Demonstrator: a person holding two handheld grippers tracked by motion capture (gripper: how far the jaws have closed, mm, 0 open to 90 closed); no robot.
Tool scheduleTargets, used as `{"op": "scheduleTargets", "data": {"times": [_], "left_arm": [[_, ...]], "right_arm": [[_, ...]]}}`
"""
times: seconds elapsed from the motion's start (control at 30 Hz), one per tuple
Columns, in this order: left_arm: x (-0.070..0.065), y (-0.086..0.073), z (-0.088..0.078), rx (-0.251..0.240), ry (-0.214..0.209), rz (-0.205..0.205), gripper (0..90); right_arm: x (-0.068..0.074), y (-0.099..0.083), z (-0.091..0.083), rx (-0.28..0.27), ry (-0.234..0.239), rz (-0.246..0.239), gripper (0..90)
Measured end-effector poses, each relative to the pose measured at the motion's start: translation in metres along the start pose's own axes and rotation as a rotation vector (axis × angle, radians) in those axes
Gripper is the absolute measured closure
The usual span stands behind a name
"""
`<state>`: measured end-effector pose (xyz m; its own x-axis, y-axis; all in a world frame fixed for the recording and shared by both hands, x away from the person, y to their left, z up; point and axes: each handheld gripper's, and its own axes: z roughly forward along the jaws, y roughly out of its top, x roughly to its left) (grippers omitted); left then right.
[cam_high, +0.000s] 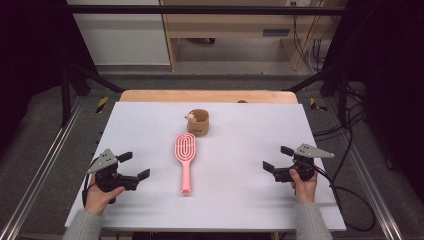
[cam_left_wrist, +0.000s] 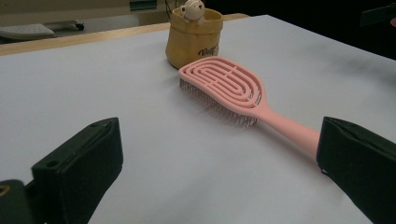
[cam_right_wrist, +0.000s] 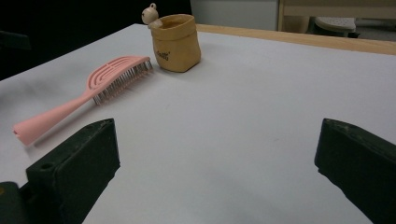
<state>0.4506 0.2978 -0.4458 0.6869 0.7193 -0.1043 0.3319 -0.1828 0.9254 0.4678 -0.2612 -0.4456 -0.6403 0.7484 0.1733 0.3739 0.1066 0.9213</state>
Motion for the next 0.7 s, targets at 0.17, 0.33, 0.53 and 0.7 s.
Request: {"op": "scheduleTargets", "data": {"times": [0.17,0.33,0.53,0.7], "left_arm": [[-0.001,0.001,0.001,0.004,-0.002,0.002,0.6],[-0.002,0.003,0.002,0.01,-0.004,0.005,0.6],[-0.004,0.007,0.002,0.012,-0.002,0.007,0.5],[-0.007,0.011,0.002,0.018,0.0,0.013,0.6]], "right_arm": [[0.0,0.0,0.0,-0.002,0.002,0.001,0.3],[0.0,0.0,0.0,-0.001,0.003,-0.004,0.2],[0.0,0.0,-0.001,-0.001,0.001,-0.002,0.3],[0.0,0.0,-0.001,0.001,-0.001,-0.007,0.3]]}}
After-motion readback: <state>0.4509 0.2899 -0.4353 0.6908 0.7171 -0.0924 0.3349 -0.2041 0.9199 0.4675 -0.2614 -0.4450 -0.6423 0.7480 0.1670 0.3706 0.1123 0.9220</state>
